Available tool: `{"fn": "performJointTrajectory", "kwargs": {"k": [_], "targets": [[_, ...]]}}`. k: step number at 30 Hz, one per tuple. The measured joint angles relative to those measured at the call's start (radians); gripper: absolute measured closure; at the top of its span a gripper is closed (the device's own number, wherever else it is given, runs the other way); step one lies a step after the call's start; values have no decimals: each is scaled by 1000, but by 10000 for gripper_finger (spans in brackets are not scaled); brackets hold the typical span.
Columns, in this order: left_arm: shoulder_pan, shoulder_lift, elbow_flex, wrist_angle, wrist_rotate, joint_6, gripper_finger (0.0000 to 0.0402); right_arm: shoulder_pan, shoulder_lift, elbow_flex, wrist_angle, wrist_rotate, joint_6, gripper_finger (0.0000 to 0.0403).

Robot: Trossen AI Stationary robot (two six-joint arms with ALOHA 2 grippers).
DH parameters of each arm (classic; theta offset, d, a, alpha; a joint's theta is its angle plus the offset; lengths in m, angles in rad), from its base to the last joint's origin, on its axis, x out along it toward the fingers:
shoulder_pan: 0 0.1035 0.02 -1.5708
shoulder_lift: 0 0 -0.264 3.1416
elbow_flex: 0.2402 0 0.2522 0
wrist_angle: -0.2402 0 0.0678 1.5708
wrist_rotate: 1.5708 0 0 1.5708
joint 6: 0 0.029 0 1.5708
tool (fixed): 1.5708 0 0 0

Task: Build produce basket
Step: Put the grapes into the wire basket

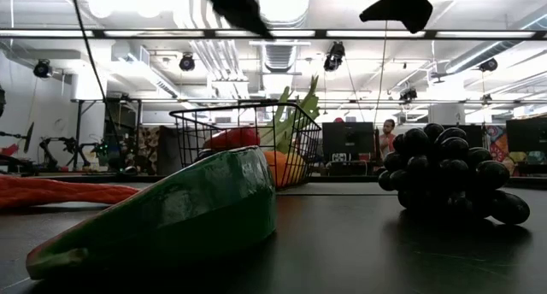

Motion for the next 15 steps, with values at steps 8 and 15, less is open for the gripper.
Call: {"fn": "performJointTrajectory", "kwargs": {"k": [8,15], "targets": [[-172,-91,-152,423,-101,-91,126,0,78,0,-48,-146,194,114],[-230,-98,-247,677,-180,-88,126,21,182,0,-103,-300,453,123]]}}
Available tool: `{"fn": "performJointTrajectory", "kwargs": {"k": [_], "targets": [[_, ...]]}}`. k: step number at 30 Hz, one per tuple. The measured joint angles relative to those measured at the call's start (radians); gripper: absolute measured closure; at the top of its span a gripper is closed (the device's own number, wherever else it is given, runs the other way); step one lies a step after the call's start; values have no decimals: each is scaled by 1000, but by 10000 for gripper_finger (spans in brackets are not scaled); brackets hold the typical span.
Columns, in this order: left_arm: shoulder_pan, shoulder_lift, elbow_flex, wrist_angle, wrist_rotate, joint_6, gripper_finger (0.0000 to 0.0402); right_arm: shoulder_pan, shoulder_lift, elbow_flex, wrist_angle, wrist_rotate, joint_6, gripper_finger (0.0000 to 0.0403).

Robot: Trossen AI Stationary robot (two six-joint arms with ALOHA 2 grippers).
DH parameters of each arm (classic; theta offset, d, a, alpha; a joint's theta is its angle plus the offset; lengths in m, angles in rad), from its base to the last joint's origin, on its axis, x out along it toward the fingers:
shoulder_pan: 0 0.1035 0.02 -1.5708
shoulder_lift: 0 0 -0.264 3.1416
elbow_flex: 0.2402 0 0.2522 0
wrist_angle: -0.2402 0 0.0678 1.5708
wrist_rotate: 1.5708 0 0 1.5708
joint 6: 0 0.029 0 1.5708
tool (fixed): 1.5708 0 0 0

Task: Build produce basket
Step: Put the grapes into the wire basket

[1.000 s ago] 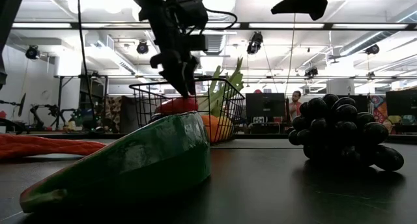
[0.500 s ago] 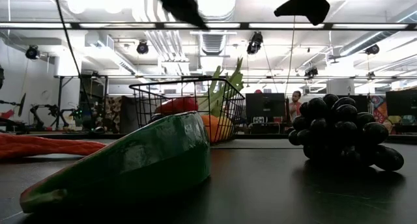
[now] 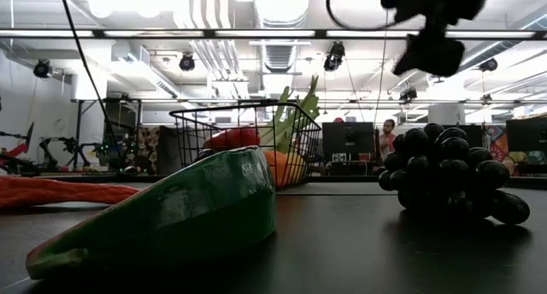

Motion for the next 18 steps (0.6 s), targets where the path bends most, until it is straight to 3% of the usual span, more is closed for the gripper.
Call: {"fn": "performJointTrajectory", "kwargs": {"k": [8,18], "targets": [[-3,-8,-13,51,-1,3,126,89,118,74,-153,-19,270,122],[-3,-12,-29,50,-1,13,126,139,342,242,-329,51,313,130]]}}
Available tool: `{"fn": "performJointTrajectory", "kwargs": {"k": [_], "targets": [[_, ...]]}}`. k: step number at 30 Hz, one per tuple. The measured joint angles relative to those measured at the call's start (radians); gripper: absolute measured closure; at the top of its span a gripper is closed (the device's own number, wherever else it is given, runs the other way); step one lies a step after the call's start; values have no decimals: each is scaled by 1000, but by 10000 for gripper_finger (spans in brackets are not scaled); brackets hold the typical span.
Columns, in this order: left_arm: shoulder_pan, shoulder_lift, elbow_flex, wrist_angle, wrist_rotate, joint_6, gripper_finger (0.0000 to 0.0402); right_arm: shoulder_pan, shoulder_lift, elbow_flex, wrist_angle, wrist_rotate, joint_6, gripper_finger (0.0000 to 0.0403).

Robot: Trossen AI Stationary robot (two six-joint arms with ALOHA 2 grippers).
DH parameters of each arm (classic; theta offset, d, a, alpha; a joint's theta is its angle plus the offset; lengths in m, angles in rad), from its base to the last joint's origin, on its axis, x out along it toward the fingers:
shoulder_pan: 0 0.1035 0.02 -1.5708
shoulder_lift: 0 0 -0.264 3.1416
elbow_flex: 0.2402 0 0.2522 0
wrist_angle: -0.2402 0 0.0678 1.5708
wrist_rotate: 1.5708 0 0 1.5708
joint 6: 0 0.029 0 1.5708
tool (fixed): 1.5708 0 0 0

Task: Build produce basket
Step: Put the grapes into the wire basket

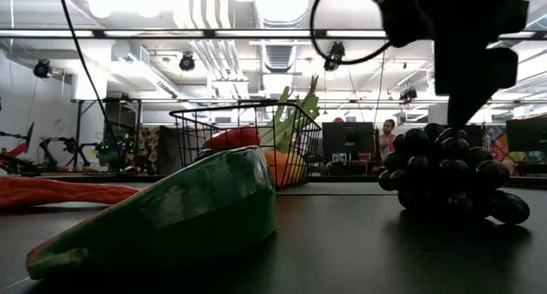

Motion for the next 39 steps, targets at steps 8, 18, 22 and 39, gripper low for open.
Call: {"fn": "performJointTrajectory", "kwargs": {"k": [8,18,22,39], "targets": [[0,0,-4,0,0,0,126,0,149,141,-129,35,-71,178],[0,0,-8,-1,0,0,126,0,236,217,-148,55,-124,231],[0,0,-11,-1,0,0,126,-3,240,218,-146,55,-137,260],[0,-13,-16,-1,0,-1,126,-5,206,216,-149,53,-208,377]]}}
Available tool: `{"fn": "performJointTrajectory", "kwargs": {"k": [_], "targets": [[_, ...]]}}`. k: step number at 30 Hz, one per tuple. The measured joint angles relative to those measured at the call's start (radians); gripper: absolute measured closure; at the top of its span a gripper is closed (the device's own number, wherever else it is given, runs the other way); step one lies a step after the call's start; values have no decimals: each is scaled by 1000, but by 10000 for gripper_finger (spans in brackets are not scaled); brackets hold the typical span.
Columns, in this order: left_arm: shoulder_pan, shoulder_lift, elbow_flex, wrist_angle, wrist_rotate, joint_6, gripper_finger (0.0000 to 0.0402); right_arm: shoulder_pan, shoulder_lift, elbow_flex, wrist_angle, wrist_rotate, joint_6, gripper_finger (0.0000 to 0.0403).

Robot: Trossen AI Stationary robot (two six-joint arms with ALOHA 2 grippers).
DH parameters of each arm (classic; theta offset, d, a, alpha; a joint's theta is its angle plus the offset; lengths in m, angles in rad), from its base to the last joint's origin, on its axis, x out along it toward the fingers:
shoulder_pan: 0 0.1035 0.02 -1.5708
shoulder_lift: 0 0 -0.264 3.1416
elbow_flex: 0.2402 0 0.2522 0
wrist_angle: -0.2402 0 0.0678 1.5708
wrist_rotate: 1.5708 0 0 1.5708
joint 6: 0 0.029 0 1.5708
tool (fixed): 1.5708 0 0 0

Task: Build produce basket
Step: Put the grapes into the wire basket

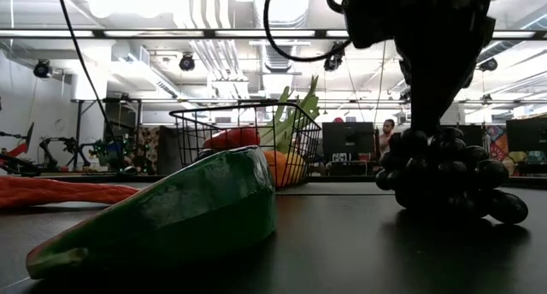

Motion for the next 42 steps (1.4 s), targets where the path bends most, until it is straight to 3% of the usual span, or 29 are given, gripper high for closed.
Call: {"fn": "performJointTrajectory", "kwargs": {"k": [7,15,23,33,42], "targets": [[-5,-37,-13,3,1,-4,126,0,-100,0,-4,15,-101,378],[-12,-48,-16,58,2,-10,126,-11,-251,-1,7,175,-264,378],[-12,-85,-16,131,2,0,126,-108,-392,-1,68,340,-496,378],[-10,-136,-17,167,0,26,126,-354,-418,-1,305,332,-806,379],[-9,-187,-17,167,-2,26,126,-559,-320,-1,461,244,-884,379]]}}
